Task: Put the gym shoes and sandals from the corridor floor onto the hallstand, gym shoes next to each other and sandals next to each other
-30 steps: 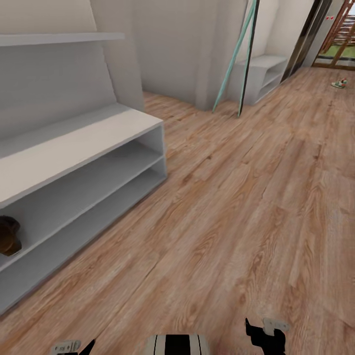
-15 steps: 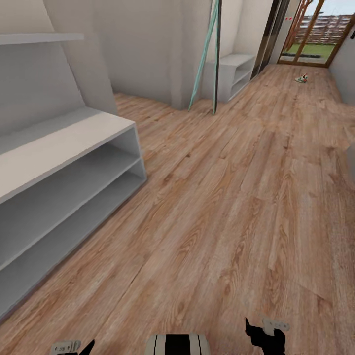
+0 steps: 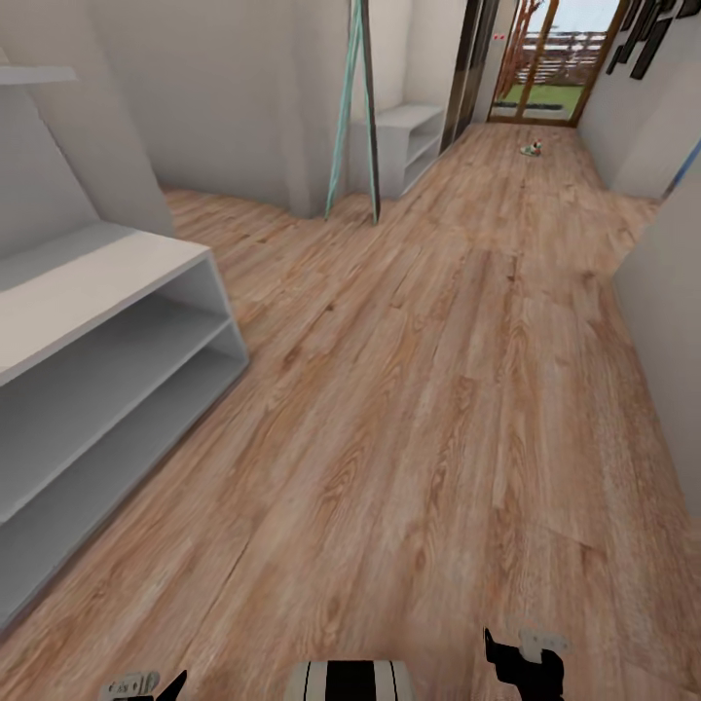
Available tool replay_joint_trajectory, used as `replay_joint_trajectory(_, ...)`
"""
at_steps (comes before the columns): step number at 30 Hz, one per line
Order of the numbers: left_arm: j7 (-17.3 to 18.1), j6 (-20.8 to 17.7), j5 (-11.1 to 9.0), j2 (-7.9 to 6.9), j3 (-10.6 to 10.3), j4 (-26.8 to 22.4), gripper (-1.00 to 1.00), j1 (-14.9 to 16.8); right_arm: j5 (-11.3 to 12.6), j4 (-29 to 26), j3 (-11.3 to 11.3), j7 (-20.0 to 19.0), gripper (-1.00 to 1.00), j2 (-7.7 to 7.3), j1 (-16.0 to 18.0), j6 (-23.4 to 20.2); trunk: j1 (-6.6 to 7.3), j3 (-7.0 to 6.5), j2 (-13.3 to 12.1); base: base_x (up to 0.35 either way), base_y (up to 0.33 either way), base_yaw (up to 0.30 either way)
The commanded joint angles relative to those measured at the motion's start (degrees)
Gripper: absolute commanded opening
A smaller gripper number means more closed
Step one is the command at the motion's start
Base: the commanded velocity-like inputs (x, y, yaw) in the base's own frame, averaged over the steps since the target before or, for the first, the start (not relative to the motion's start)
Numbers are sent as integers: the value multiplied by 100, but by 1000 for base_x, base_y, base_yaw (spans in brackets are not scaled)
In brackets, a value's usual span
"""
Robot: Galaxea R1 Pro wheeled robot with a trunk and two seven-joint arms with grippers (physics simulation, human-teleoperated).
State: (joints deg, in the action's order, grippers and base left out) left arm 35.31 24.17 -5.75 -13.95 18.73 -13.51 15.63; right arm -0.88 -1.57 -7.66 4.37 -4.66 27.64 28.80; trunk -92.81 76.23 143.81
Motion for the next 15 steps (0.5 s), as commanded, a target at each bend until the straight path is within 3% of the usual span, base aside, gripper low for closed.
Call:
replay_joint_trajectory(1,46,-9,-59,-2,-1,7,100,1,-10,8,-25,3,100,1,5,20,1,4,1,0,0,-288)
replay_joint_trajectory(9,46,-9,-66,-2,7,6,100,1,-9,8,-25,3,100,2,5,20,1,4,1,21,0,-288)
replay_joint_trajectory(15,46,-14,-67,-2,25,5,100,1,-9,8,-25,3,100,8,5,20,1,4,1,241,0,-288)
